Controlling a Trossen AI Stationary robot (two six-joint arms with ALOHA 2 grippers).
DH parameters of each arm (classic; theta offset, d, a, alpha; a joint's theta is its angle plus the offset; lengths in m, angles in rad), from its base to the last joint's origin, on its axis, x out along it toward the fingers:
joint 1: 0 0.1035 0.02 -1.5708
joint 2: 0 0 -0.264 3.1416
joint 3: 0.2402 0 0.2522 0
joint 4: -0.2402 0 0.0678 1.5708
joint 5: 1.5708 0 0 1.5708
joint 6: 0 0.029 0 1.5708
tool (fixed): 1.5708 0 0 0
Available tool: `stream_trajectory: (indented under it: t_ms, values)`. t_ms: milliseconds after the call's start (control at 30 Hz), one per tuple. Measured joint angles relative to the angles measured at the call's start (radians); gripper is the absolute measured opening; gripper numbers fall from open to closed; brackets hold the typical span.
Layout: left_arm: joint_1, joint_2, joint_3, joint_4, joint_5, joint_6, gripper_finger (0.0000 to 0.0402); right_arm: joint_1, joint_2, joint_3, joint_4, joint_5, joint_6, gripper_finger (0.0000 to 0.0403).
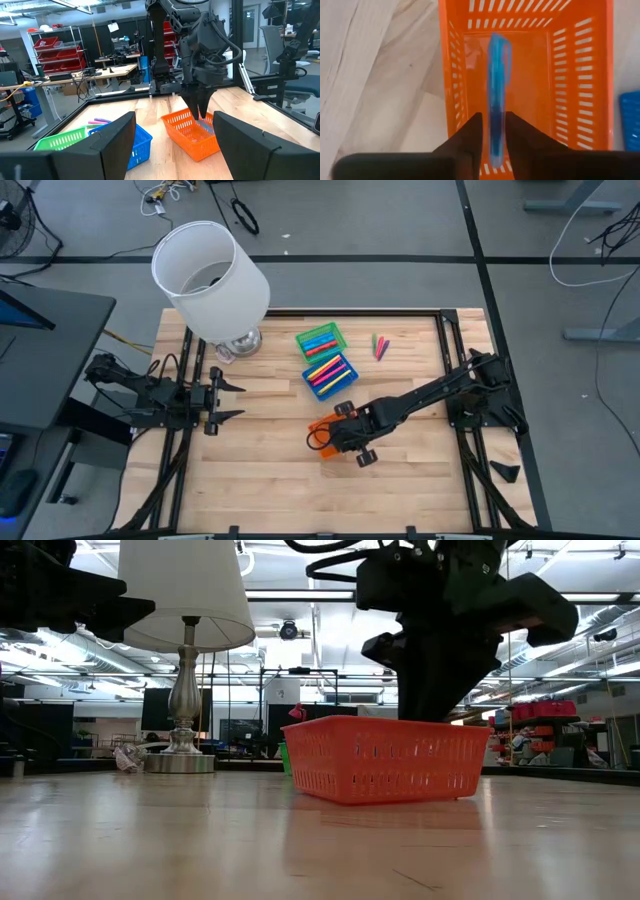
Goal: Pick & Place Markers
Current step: Put the blue marker pen into the orange bin, then put the purple marker pen into the orange bin
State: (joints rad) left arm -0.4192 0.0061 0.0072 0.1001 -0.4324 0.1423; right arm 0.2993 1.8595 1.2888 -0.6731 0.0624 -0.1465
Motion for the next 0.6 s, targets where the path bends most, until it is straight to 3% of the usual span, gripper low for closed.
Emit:
stream_trajectory:
  t_ms: [267, 600]
  values:
    - [0.0, 0.0, 0.0, 0.0, 0.0, 0.0, 0.0273, -0.005, 0.0, 0.0, 0.006, 0.001, -0.03, 0.0137]
    - [0.0, 0.0, 0.0, 0.0, 0.0, 0.0, 0.0273, -0.005, 0.0, 0.0, 0.007, 0.001, -0.027, 0.014]
